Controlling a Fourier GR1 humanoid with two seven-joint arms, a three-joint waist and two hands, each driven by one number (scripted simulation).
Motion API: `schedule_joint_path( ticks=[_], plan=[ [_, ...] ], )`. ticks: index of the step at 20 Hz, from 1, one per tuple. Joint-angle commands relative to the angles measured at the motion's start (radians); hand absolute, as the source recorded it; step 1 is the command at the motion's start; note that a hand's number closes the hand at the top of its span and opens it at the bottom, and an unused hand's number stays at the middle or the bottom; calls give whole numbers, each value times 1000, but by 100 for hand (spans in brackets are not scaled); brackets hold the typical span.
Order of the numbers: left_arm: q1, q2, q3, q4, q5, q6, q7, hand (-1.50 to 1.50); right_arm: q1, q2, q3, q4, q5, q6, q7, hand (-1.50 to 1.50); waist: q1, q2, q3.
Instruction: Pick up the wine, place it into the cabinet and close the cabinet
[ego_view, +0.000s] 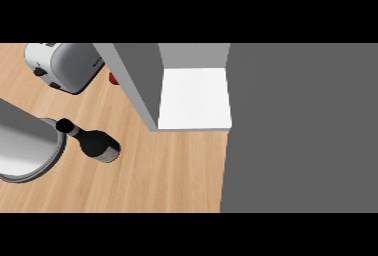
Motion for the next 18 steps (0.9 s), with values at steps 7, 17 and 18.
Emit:
schedule_joint_path(
  ticks=[7, 17, 18],
  plan=[
    [26, 35, 130, -31, 59, -39, -23, -150, -11, -36, -100, -219, -95, -28, 110, -150, 8, 4, 0],
    [137, -50, 121, 186, 88, -168, -262, -150, -1, 5, -11, -176, -22, -49, 88, -150, 3, 6, 0],
    [242, -84, 128, 161, 137, -226, -304, -150, 18, -24, -46, -216, -64, -31, 108, -150, 6, 3, -1]
  ],
)
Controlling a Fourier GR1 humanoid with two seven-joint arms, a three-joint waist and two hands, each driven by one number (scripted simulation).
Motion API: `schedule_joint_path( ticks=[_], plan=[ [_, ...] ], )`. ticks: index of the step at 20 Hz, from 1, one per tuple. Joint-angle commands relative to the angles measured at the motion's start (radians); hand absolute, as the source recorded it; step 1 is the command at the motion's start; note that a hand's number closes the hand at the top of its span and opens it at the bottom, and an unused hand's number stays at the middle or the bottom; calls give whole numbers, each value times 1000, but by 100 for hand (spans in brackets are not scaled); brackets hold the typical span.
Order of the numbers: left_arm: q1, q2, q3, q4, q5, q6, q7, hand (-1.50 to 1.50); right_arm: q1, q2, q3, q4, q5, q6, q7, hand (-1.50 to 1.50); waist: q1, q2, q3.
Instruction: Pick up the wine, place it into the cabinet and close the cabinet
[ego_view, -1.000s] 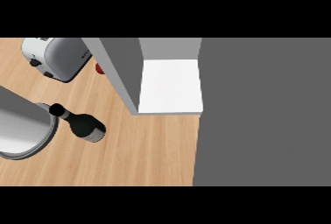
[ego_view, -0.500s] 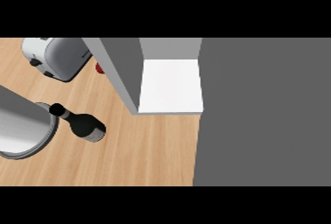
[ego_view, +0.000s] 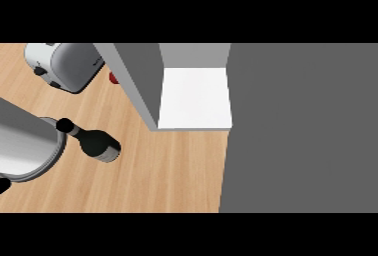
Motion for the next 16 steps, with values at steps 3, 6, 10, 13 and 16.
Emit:
schedule_joint_path(
  ticks=[3, 6, 10, 13, 16],
  plan=[
    [-11, -38, -30, 172, -40, -41, -146, -150, 49, -5, -26, -186, -94, 2, 55, -150, -8, 3, 1],
    [-17, -8, 48, 291, 64, -113, -198, -150, 105, -11, -15, -185, -100, 24, 19, -150, -6, 2, 1],
    [79, -78, 17, 382, 19, -151, -377, -150, 56, 1, -68, -83, -132, 50, -41, -150, 3, 4, 1],
    [-34, -23, 95, 539, 3, -126, -431, -150, 99, 12, -39, -122, -97, 40, -27, -150, -6, 4, 0],
    [-40, -55, 92, 624, -22, -103, -497, -150, 157, 9, 3, -160, -75, 70, -53, -150, -11, 3, 0]
  ],
)
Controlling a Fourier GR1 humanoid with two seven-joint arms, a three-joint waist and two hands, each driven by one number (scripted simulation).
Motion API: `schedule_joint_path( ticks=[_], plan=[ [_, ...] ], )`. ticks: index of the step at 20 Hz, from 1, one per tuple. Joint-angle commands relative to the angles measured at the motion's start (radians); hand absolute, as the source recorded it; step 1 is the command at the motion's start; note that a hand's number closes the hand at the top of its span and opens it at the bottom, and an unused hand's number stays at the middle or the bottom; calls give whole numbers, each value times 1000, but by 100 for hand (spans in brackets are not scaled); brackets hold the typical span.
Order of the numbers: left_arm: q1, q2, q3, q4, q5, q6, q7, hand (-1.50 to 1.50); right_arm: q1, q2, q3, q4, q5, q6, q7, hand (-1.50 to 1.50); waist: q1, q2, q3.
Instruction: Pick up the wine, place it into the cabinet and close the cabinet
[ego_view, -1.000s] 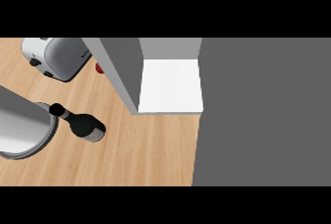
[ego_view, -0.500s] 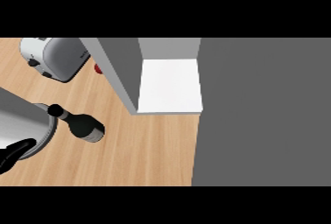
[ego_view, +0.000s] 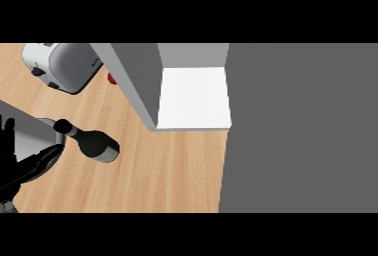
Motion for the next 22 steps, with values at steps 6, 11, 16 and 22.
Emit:
schedule_joint_path(
  ticks=[6, 11, 16, 22],
  plan=[
    [-17, 9, 48, 312, 22, -84, -210, -150, 71, -5, -37, -104, -120, 52, -1, -150, 3, 0, 0],
    [-5, -1, 40, 403, 39, -138, -271, -150, 31, -5, -78, -113, -156, 62, 50, -150, 9, 0, 0],
    [-85, 48, 82, 625, 97, -243, -366, -150, 54, 22, -58, -70, -122, 82, -10, -150, 4, 1, -1],
    [-136, 71, 89, 819, 124, -354, -479, -150, 107, 19, -61, -110, -130, 104, -8, -150, 0, 1, -1]
  ],
)
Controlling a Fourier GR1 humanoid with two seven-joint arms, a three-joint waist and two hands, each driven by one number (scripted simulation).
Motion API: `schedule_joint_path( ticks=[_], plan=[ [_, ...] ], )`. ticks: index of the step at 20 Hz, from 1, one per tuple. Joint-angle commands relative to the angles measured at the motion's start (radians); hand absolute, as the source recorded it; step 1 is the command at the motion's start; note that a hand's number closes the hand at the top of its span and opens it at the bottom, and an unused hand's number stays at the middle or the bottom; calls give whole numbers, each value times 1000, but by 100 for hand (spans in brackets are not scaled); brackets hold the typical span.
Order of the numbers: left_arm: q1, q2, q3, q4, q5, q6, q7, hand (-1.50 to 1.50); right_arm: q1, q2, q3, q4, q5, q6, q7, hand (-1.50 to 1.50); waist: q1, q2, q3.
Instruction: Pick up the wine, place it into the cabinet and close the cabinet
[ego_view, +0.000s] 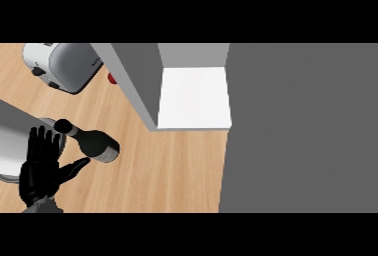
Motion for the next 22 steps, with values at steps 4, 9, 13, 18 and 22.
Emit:
schedule_joint_path(
  ticks=[4, 9, 13, 18, 22],
  plan=[
    [-68, 10, 23, 257, 51, -132, -120, -150, 25, -3, 5, -165, -101, -7, 89, -150, -1, 1, -1],
    [-130, 12, 3, 441, 12, -160, -241, -150, -1, 11, 3, -117, -85, -9, 79, -150, 1, 2, -1],
    [-181, 47, 34, 539, 49, -225, -286, -150, 78, 28, 111, -140, 13, 3, 35, -150, -5, 1, -1],
    [-253, 91, 82, 703, 77, -265, -368, -150, 78, 26, 117, -133, 7, 6, 36, -150, -8, 2, -1],
    [-340, 94, 77, 797, 56, -240, -421, -150, 48, -3, -37, -61, -123, 46, -12, -150, -14, 6, -1]
  ],
)
